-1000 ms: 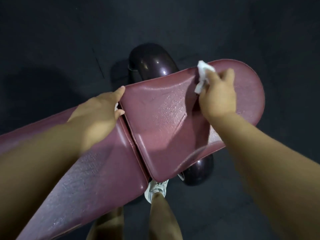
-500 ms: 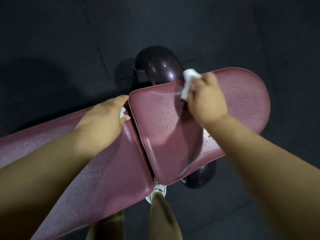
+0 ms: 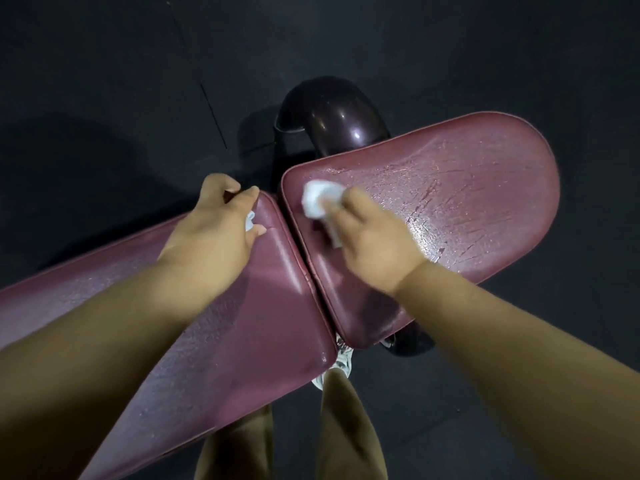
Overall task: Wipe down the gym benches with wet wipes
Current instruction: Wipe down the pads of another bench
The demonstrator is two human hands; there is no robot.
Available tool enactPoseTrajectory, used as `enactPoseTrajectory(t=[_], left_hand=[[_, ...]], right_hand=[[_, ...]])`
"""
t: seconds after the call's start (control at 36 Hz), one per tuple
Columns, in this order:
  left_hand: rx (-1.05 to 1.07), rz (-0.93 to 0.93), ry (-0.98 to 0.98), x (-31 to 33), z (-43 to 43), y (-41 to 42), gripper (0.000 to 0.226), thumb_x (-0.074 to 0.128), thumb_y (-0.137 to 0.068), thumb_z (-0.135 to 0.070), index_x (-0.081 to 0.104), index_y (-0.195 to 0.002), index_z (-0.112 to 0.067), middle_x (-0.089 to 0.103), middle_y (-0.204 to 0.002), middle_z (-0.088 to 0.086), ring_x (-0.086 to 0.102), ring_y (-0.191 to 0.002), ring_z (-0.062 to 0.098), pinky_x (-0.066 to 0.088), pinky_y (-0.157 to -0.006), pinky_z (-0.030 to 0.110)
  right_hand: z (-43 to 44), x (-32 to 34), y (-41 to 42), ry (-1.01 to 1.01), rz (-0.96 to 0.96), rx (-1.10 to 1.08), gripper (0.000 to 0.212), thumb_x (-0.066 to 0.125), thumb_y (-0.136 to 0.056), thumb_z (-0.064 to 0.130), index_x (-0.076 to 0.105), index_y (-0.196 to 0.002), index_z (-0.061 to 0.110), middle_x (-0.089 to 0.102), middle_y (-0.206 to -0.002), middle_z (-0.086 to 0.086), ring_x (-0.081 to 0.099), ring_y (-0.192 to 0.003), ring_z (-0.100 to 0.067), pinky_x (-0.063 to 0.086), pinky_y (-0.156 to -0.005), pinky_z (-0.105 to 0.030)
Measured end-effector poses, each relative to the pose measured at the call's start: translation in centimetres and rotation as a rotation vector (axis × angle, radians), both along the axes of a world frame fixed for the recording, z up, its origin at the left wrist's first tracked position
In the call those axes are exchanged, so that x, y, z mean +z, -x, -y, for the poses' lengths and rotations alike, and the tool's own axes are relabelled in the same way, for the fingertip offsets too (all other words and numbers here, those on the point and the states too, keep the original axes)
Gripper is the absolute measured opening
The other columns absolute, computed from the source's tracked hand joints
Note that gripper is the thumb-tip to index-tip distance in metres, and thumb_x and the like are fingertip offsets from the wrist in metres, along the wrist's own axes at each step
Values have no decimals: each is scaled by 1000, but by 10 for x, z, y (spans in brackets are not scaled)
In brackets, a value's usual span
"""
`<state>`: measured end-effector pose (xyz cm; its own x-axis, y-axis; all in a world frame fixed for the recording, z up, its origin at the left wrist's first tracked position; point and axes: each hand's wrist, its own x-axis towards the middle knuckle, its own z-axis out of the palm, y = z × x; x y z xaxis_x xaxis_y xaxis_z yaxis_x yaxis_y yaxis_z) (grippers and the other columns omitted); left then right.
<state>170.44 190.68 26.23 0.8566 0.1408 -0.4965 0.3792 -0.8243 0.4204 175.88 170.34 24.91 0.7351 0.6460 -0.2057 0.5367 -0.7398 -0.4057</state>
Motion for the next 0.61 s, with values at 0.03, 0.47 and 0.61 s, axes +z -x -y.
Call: enactPoseTrajectory(t=[0.03,0.47,0.61], left_hand=[[-5,13,2,-2,-1,1,53,56,-93,-27,39,-141,-17,27,-136,-2,58,-99,20,44,-78,24],[-231,27,57,-3,28,-6,55,51,-95,-26,30,-145,-35,7,-154,-24,39,-131,11,44,-93,30],[-298,-72,23,-1,28,-3,62,47,-97,-27,13,-148,-36,-10,-153,-25,38,-132,10,42,-84,27]], right_hand=[[16,0,-6,8,28,-168,36,45,-86,17,61,-116,5,55,-104,-18,58,-76,-34,44,-61,-34],[32,0,70,6,-56,-89,28,40,-95,29,63,-106,17,60,-90,-7,57,-76,-30,48,-61,-33],[80,7,50,67,87,-695,38,52,-86,5,61,-123,8,52,-105,-20,54,-71,-32,51,-64,-38]])
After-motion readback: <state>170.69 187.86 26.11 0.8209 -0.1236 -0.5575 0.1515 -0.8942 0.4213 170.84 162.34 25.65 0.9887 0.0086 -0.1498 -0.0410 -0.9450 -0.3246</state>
